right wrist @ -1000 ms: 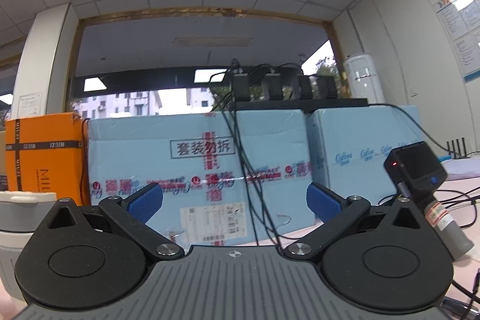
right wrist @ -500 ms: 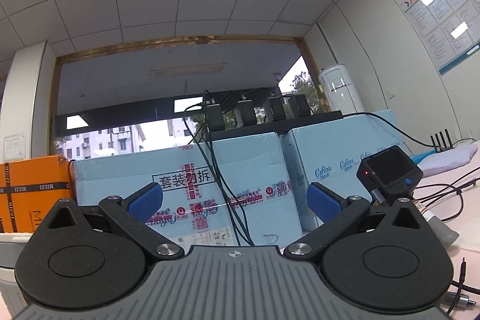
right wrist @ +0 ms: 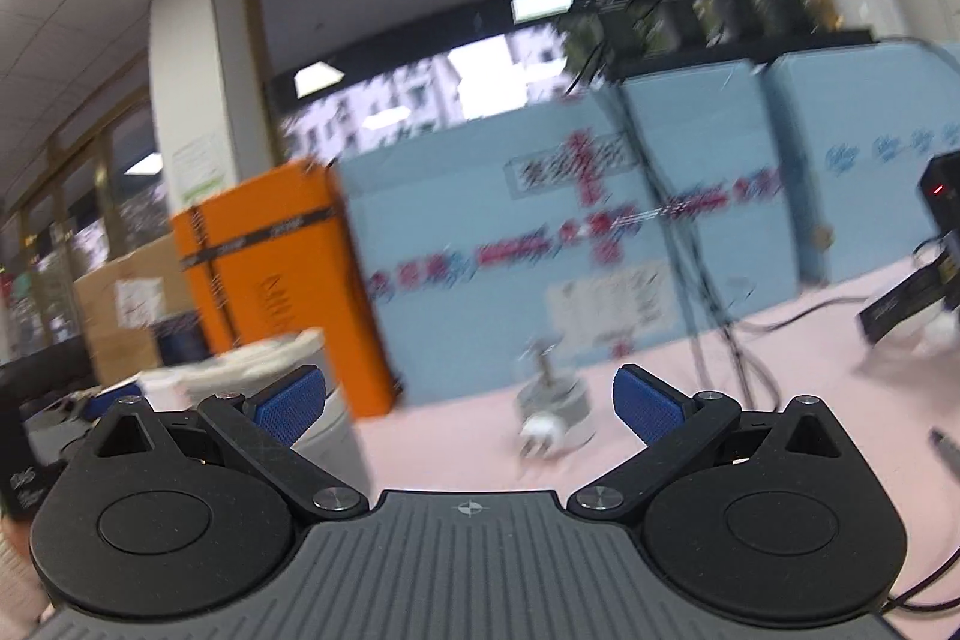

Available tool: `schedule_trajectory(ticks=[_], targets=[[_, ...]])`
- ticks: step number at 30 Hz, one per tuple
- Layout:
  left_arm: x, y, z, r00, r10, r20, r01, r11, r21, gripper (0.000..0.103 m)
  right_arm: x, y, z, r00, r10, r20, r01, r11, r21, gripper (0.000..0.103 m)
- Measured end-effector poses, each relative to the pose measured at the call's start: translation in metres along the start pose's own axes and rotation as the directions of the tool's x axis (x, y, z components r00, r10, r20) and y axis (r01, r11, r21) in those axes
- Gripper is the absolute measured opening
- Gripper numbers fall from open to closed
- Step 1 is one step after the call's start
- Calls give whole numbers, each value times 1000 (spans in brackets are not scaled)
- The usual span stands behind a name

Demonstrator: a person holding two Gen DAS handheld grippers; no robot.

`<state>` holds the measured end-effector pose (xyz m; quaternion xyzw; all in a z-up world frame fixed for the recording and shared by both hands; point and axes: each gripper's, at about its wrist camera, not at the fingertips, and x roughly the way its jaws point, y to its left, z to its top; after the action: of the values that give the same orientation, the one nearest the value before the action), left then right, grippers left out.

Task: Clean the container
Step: 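Lower the right gripper toward the white tissue beside the grey mug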

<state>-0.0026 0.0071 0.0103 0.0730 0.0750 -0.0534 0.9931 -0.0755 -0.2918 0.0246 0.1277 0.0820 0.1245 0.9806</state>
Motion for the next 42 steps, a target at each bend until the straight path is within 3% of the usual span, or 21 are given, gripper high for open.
schedule_trajectory(ticks=[4,7,13,18,22,30,35,42], targets=[[-10,6,-5,991,-104,-84,102,994,-28,103,9,3,-4,988,79,-130,-69,994,84,103],[-22,4,-13,977,-177,-121,176,984,-21,103,18,-1,-8,963,141,-228,-92,973,212,103],[-45,-5,-20,953,-260,-153,271,961,50,103,18,5,-19,934,218,-284,-125,942,311,103],[-45,-4,-27,945,-255,-207,270,962,49,103,20,15,-27,921,232,-312,-134,943,305,103],[-35,4,-34,914,-294,-281,300,954,-23,103,27,15,-33,912,221,-345,-114,946,304,103],[-25,9,-37,900,-276,-337,275,960,-51,103,36,23,-41,897,214,-385,-108,954,278,103],[-18,11,-39,879,-291,-378,284,956,-75,103,35,28,-41,900,192,-392,-94,962,255,103],[-11,8,-44,859,-288,-424,283,956,-76,103,44,48,-51,868,163,-468,-74,977,202,103]])
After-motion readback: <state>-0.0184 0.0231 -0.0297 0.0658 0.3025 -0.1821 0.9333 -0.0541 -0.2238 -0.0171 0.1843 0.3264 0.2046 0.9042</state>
